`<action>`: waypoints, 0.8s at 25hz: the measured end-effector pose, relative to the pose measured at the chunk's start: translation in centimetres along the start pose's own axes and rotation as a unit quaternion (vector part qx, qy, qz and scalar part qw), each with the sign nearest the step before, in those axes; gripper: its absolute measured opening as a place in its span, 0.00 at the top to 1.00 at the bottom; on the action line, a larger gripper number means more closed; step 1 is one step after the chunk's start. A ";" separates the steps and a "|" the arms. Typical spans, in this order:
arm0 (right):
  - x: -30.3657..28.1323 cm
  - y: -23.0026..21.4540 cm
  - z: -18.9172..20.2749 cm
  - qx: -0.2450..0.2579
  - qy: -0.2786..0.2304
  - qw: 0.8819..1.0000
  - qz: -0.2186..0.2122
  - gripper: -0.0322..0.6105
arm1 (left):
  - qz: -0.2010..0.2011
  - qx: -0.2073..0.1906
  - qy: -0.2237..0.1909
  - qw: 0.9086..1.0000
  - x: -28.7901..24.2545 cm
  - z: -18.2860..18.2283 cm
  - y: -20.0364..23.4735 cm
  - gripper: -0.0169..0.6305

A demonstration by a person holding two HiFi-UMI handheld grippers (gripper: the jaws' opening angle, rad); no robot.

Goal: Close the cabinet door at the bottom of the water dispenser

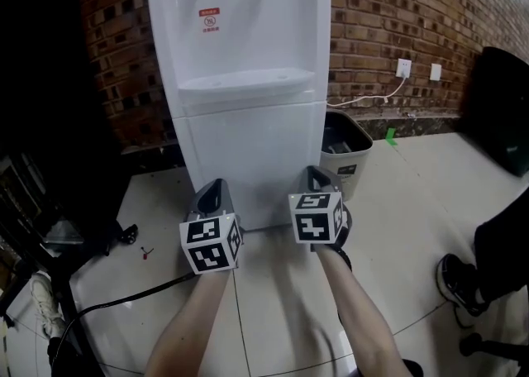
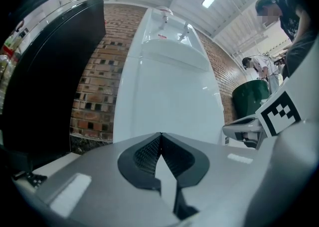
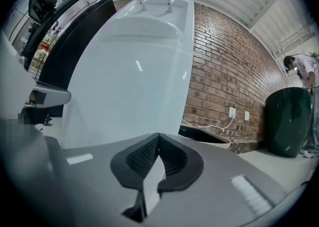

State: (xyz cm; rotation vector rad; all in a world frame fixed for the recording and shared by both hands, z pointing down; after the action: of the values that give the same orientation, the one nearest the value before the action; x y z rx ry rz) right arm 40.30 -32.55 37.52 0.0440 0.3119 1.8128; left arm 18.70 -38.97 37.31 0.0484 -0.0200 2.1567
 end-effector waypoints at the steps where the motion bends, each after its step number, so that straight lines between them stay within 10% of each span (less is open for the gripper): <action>1: -0.1 0.1 0.2 -0.001 0.002 1.000 -0.001 0.95 | 0.000 0.000 0.000 1.000 0.0 0.0 0.1 0.96; 9: 1.8 1.2 -0.5 -0.044 -0.016 0.999 -0.017 0.95 | -0.011 0.024 -0.010 1.000 2.4 -0.6 1.0 0.96; 16: 16.5 5.9 1.1 -0.087 -0.081 0.991 -0.069 0.95 | 0.037 -0.019 -0.042 0.998 16.4 -0.4 -1.5 0.96; 20: 22.2 8.1 -0.3 -0.107 -0.114 0.986 -0.063 0.95 | -0.010 0.050 -0.032 0.998 21.9 0.1 1.1 0.96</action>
State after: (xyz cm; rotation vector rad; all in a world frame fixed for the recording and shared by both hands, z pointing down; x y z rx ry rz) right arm 26.69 -13.26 36.21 0.0797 -0.0424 1.6860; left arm 5.70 -21.40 38.30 0.1740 0.0519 2.1349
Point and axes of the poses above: the fingertips, and each gripper's own axes: x backward along the fingers, y to its left, z out of its underside, the point moved 9 cm from there along x, backward along the fingers, and after that the axes turned 5 degrees about -z, right-handed, at the moved point
